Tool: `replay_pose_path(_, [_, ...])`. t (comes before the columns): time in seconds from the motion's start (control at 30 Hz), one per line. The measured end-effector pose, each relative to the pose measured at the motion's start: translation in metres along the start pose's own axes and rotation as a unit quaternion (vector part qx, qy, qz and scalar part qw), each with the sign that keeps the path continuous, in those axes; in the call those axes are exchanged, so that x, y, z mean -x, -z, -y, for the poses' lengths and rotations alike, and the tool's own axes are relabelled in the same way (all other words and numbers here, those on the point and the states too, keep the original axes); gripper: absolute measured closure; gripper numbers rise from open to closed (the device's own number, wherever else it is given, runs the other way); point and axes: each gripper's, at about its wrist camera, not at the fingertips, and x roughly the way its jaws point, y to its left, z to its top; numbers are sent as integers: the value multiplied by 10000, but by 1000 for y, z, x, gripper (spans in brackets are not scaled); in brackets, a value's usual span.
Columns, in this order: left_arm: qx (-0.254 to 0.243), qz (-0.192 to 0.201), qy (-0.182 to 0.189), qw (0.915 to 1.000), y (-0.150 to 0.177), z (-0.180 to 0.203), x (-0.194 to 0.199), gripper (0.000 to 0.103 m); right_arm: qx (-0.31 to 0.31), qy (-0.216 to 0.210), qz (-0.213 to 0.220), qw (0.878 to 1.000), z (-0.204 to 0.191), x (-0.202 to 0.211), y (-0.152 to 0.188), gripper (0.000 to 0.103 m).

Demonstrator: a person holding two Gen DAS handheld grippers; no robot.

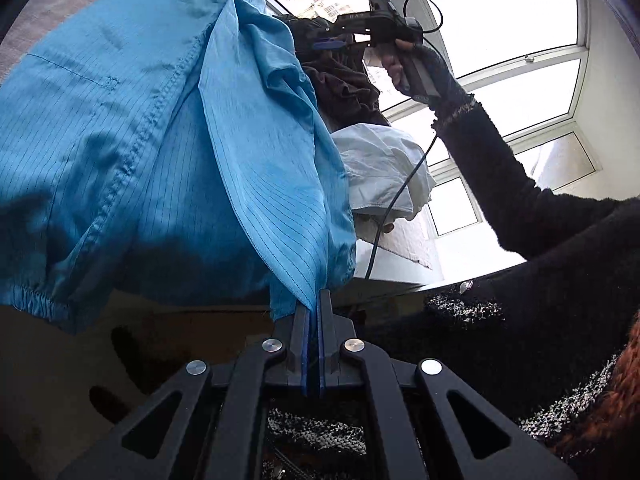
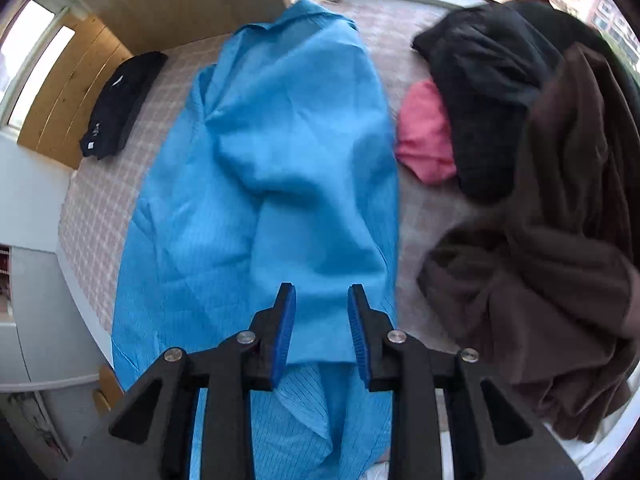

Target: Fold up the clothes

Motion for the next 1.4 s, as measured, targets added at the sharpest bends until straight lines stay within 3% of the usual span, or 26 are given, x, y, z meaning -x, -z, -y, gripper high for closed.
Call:
replay_pose_path(0.1, [-154,-259,4,9995,-1,5,-10,103,-598,-556,-87,9966,25,-15,31,76])
replay_pose_path(0.23, [-321,-477,-38,9983,-2,12,-17,103,-582,-684,-123,9959,18,-21,60,76])
replay_pose_path(0.4, [-521,-455,-33,9976,-4,25,-17,103,-1280,-657,179,9894,35,-25,58,75])
replay_pose_path(0.6, [-489,-455,-85,9977,2,26,-11,103,-2303,-879,803,9658,66,-30,52,73])
replay_pose_path(0.63, [-465,-447,-85,9979,3,26,-9,103,-2336,-826,909,9645,69,-29,53,74])
replay_pose_path(0.67, [-440,-440,-86,9980,4,26,-7,103,-2369,-774,1016,9631,72,-29,54,83])
replay_pose_path(0.77, [-290,-478,-24,9984,6,23,-3,101,-2179,90,1565,9633,80,-7,56,90])
replay_pose_path(0.83, [-215,-530,-77,9983,8,20,-2,92,-2274,322,1857,9554,95,10,55,90])
replay_pose_path(0.93, [-141,-606,-100,9980,10,14,-3,88,-2075,-45,1217,9706,102,4,45,89])
replay_pose_path(1.1, [-122,-619,-251,9977,8,6,2,88,-526,363,966,9933,55,20,65,78])
replay_pose_path(1.23, [-110,-569,-336,9978,7,0,14,85,369,835,442,9948,26,11,96,59])
replay_pose_path(1.33, [-49,-617,-356,9974,7,-4,8,79,614,1006,332,9925,14,4,116,59])
replay_pose_path(1.4, [-104,-708,-462,9964,6,-5,4,79,725,694,361,9943,3,10,132,59])
